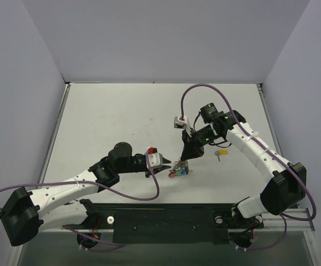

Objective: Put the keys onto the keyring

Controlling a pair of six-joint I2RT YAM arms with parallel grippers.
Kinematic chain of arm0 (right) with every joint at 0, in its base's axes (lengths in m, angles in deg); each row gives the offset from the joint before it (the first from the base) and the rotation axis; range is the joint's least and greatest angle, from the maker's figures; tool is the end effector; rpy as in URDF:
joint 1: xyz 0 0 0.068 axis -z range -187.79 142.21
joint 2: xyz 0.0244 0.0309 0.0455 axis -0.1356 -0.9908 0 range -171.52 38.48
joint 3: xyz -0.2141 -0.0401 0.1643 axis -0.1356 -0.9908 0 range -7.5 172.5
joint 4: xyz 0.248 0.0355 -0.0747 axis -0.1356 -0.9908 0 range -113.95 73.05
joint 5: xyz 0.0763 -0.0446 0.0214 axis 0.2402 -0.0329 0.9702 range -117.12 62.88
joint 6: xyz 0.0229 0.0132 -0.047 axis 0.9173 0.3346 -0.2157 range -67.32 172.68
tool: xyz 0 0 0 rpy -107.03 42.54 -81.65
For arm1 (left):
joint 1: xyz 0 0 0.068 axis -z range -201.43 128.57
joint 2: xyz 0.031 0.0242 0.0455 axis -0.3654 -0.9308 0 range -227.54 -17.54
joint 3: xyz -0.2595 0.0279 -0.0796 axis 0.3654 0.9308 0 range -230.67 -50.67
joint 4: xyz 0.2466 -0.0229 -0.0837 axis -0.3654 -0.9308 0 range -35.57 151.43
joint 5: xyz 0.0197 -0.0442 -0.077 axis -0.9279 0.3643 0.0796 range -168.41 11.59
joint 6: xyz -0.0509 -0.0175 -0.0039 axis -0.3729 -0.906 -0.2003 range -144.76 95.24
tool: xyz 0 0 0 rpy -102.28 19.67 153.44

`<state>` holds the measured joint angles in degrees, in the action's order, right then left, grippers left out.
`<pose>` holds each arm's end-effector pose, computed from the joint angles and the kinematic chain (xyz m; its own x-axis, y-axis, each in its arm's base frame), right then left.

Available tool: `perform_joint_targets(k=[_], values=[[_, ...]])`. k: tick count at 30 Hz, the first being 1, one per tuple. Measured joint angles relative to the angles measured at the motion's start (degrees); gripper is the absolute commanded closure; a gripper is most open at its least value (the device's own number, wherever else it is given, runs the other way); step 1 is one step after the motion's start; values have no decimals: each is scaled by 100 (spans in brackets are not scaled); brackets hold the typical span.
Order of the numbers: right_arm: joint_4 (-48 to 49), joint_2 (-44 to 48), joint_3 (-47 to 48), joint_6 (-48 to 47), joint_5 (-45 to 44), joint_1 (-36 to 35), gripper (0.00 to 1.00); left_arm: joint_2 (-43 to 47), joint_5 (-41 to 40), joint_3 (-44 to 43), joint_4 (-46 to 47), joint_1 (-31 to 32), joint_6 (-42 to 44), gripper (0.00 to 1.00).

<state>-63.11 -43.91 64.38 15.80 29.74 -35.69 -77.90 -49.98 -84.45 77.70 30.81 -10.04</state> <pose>0.2408 0.1613 0.3114 -0.1931 -0.4733 -0.8594 -0.9730 -0.0205 0.2299 0.1328 -0.1994 0.2681 0.1434 0.1796 -0.9732 0.9777 0.1267 0.1675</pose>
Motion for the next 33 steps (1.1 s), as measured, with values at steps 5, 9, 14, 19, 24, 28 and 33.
perform_joint_targets(k=[5, 9, 14, 19, 24, 28, 33], values=[[-17, 0, 2, -31, -2, -22, 100, -61, -37, 0, 4, 0, 74, 69], [-39, 0, 2, -48, 0, -33, 100, -236, -7, -2, 61, 0, 68, 70], [-42, 0, 2, -52, 0, -33, 100, -369, 59, -2, 129, 0, 28, 70], [-46, 0, 2, -57, 0, -33, 100, -431, 144, -2, 284, 0, -70, 70], [-63, -2, 2, -70, 0, -33, 100, -520, 245, -2, 507, 20, -203, 70], [-83, -2, 2, -72, -2, -33, 100, -595, 219, -2, 647, 68, -251, 70], [-85, -4, 2, -76, 0, -33, 100, -601, 155, -2, 778, 92, -256, 73]])
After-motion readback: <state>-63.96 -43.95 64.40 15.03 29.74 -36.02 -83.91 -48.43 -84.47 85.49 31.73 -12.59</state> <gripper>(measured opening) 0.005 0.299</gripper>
